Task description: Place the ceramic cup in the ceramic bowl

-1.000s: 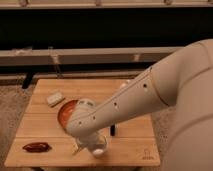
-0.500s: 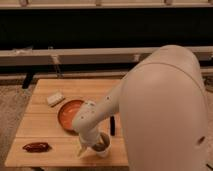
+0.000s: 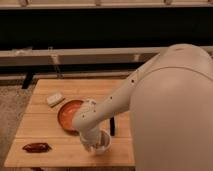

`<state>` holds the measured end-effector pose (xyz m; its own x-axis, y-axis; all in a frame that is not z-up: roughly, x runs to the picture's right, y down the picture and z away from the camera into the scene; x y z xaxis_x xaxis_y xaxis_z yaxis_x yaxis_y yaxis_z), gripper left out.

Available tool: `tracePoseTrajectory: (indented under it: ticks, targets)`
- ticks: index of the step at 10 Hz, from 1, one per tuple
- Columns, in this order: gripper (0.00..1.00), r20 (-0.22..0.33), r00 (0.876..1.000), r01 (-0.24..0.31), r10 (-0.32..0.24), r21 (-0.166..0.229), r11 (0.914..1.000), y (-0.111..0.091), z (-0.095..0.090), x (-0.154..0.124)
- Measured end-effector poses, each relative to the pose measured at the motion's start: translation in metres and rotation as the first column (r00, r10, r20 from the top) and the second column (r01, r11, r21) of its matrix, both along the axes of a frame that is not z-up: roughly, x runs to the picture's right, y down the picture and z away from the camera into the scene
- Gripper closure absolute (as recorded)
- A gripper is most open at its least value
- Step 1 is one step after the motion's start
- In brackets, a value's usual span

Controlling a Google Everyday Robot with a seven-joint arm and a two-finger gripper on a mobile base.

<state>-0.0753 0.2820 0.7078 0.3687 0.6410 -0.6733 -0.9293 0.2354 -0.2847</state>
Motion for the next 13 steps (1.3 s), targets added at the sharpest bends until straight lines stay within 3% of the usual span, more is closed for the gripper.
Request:
tracePoseTrajectory:
  ticks: [2,11,13]
  targets:
    - [0.99,0.017,1.0,0.003,-0.003,0.012,0.9999,-0.001,0.0,0.005]
    - [1.0,0.065,0.997,0.032,-0.035,0.053,0.9981,-0.032,-0.031,0.007]
    - [1.0,0.076,0.996,0.042,-0.048,0.074,0.9964,-0.052,-0.046,0.009]
